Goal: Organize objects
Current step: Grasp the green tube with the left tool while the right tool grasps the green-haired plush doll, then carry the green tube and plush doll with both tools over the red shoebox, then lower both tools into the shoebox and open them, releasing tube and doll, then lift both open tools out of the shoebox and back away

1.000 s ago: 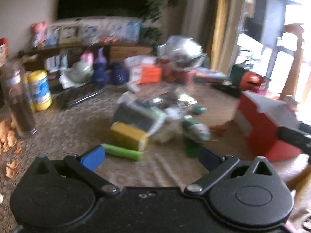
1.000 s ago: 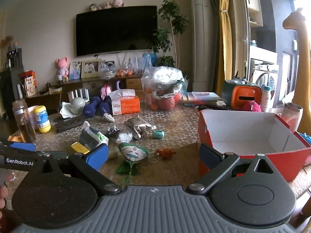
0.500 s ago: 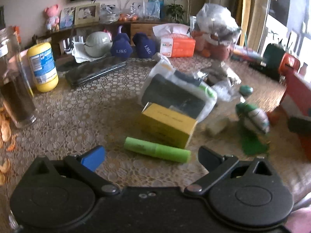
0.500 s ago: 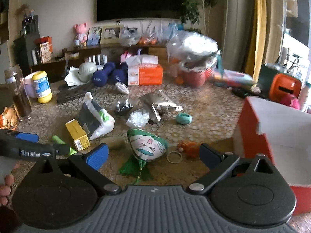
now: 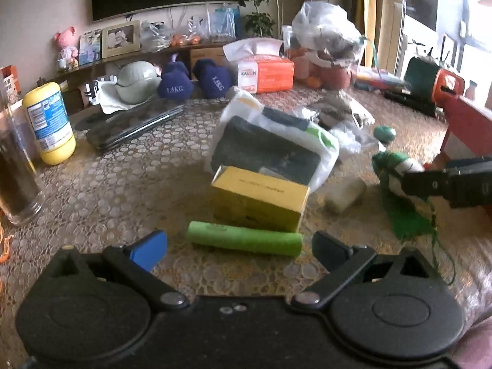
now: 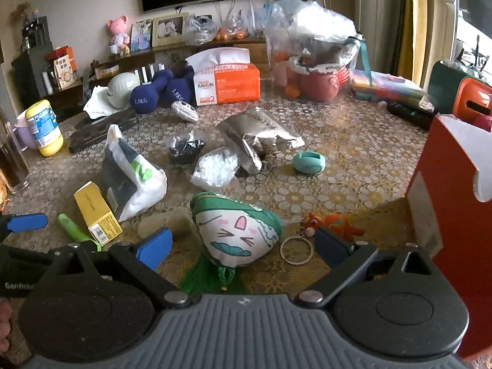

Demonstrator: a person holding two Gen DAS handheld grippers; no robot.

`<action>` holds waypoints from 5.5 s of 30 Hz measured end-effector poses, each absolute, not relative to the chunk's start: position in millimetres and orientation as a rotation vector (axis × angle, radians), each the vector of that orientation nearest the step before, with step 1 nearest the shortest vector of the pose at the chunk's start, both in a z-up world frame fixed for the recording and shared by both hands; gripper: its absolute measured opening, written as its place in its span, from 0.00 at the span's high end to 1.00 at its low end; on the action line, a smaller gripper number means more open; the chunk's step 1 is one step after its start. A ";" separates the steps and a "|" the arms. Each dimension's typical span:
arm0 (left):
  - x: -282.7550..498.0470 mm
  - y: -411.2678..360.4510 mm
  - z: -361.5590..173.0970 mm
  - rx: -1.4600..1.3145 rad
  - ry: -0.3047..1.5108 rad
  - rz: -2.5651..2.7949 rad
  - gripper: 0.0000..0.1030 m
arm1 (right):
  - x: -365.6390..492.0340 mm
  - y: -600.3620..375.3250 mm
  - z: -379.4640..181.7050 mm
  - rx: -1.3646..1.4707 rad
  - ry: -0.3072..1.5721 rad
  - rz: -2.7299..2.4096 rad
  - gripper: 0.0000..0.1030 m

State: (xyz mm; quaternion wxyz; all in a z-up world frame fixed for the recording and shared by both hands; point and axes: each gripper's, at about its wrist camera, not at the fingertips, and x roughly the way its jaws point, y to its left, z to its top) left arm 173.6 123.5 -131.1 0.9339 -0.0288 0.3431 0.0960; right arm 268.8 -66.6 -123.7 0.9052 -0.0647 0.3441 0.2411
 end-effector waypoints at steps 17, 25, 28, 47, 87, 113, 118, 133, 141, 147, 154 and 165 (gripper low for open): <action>177.4 126.8 -133.6 -0.073 0.700 0.185 0.22 | 287.4 -52.5 -135.6 -0.119 0.776 0.499 0.21; 174.6 127.6 -129.2 -0.102 0.704 0.205 0.22 | 286.9 -56.3 -134.2 -0.100 0.789 0.477 0.43; 169.5 127.3 -121.5 -0.115 0.692 0.206 0.22 | 281.7 -58.1 -129.8 -0.107 0.776 0.475 0.45; 141.5 82.9 -17.0 -0.174 0.693 0.084 0.22 | 221.5 -129.6 -23.3 -0.091 0.686 0.526 0.45; 309.3 -180.2 40.0 0.014 0.872 -0.342 0.22 | 300.5 -375.5 29.4 -0.089 0.787 0.168 0.45; 421.1 -257.0 -76.8 0.135 1.114 -0.280 0.22 | 364.2 -371.4 -89.0 -0.347 0.992 0.292 0.44; 428.3 -258.0 -95.5 0.158 1.167 -0.278 0.22 | 369.2 -362.1 -95.0 -0.398 1.037 0.328 0.44; 431.3 -259.4 -123.1 0.182 1.272 -0.274 0.20 | 378.2 -354.2 -107.1 -0.432 1.118 0.380 0.44; 425.3 -255.5 -111.9 0.142 1.254 -0.296 0.12 | 373.5 -355.6 -105.1 -0.420 1.107 0.370 0.41; 412.8 -248.8 -87.4 0.115 1.193 -0.322 0.11 | 360.5 -359.1 -86.1 -0.366 1.066 0.355 0.30; 381.7 -232.4 -45.4 0.128 1.101 -0.372 0.11 | 331.4 -358.1 -54.2 -0.348 0.997 0.309 0.30; 311.6 -192.1 6.9 0.122 0.945 -0.415 0.11 | 283.1 -344.4 -13.1 -0.215 0.901 0.292 0.30</action>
